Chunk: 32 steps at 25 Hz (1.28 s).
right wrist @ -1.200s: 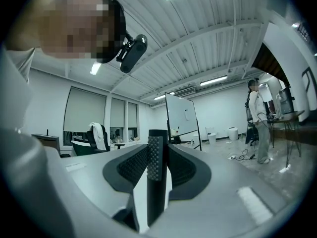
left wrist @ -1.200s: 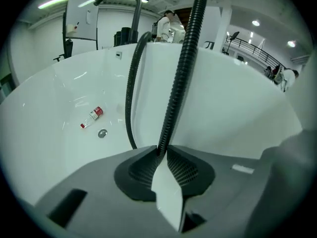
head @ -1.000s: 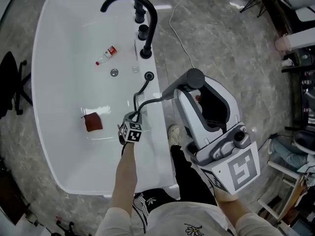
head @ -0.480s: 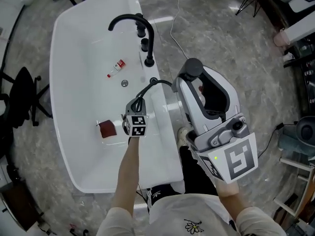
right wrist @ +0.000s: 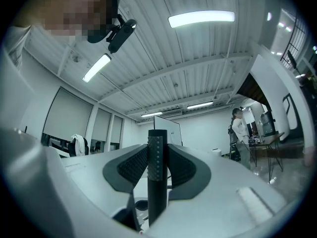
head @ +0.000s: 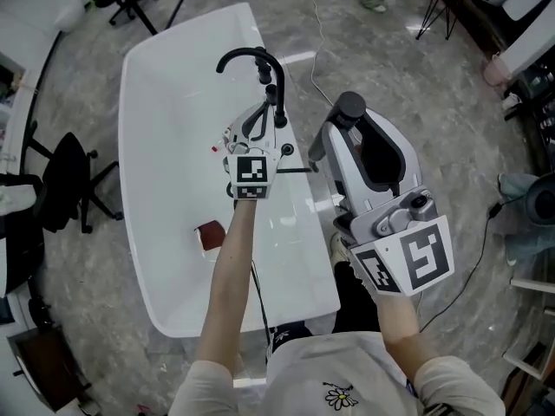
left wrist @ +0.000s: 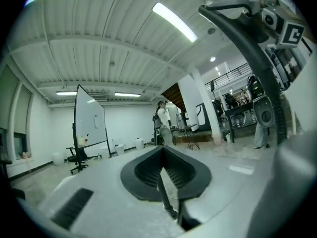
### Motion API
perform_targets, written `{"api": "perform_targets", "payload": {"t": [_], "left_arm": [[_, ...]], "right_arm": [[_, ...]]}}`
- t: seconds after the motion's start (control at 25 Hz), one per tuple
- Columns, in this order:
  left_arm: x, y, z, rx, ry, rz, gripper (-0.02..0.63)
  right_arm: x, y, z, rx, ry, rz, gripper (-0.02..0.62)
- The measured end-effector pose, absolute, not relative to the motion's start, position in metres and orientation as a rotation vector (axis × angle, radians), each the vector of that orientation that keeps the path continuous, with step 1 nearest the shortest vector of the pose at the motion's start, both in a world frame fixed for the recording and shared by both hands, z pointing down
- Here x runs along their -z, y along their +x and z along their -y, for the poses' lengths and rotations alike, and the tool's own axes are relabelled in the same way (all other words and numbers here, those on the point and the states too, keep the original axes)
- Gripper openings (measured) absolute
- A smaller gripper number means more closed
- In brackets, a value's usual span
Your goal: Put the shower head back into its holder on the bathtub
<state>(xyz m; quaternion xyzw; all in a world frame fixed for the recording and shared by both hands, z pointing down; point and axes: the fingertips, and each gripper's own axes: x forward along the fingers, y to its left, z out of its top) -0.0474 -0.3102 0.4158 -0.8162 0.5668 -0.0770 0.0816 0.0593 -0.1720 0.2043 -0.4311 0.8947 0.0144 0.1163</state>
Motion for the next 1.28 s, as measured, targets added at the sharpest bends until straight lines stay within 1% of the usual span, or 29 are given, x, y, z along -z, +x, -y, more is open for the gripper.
{"api": "perform_targets", "payload": {"t": [0.08,0.2,0.4,0.48,0.56,0.6,0.72,0.84,0.96,1.04,1.08,1.16,1.2,1.28], "left_arm": [[-0.419,-0.044,0.307,0.238,-2.445,-1.676,0.000],[-0.465,-0.046,0.283,0.318,-2.491,-1.697,0.002],[-0.570,-0.042,0.209,0.502,-2.617,-1.745,0.004],[-0.608,-0.031,0.179,0.563,-2.694,-1.726,0.063],[-0.642,-0.014,0.154,0.626,-2.793,-1.673,0.138],[-0.659,-0.006,0.143,0.669,-2.847,-1.634,0.157],[-0.703,0.013,0.120,0.789,-3.008,-1.527,0.192],[-0.738,0.028,0.110,0.880,-3.096,-1.494,0.209],[-0.758,0.027,0.110,0.953,-3.186,-1.519,0.223],[-0.760,0.021,0.114,0.925,-3.266,-1.540,0.189],[-0.759,0.019,0.114,0.929,-3.290,-1.538,0.161],[-0.756,0.017,0.117,0.983,-3.269,-1.507,0.122],[-0.755,0.014,0.121,1.006,-3.222,-1.508,0.054],[-0.745,0.002,0.139,0.964,-3.125,-1.577,0.052]], "right_arm": [[-0.205,0.064,0.171,-0.012,-1.262,-2.601,0.129],[-0.205,0.071,0.171,0.015,-1.243,-2.580,0.130],[-0.193,0.079,0.171,-0.245,-1.368,-2.611,0.129],[-0.186,0.083,0.174,-0.293,-1.374,-2.605,0.127],[-0.182,0.086,0.180,-0.307,-1.366,-2.599,0.127],[-0.180,0.086,0.183,-0.312,-1.362,-2.600,0.127],[-0.181,0.083,0.192,-0.327,-1.360,-2.619,0.127],[-0.189,0.078,0.199,-0.339,-1.362,-2.667,0.127],[-0.197,0.072,0.205,-0.323,-1.355,-2.697,0.127],[-0.199,0.069,0.209,-0.311,-1.353,-2.698,0.129],[-0.200,0.067,0.211,-0.306,-1.353,-2.699,0.129],[-0.203,0.064,0.214,-0.290,-1.356,-2.701,0.129],[-0.203,0.062,0.216,-0.283,-1.356,-2.701,0.127],[-0.201,0.057,0.217,-0.290,-1.357,-2.697,0.127]]}}
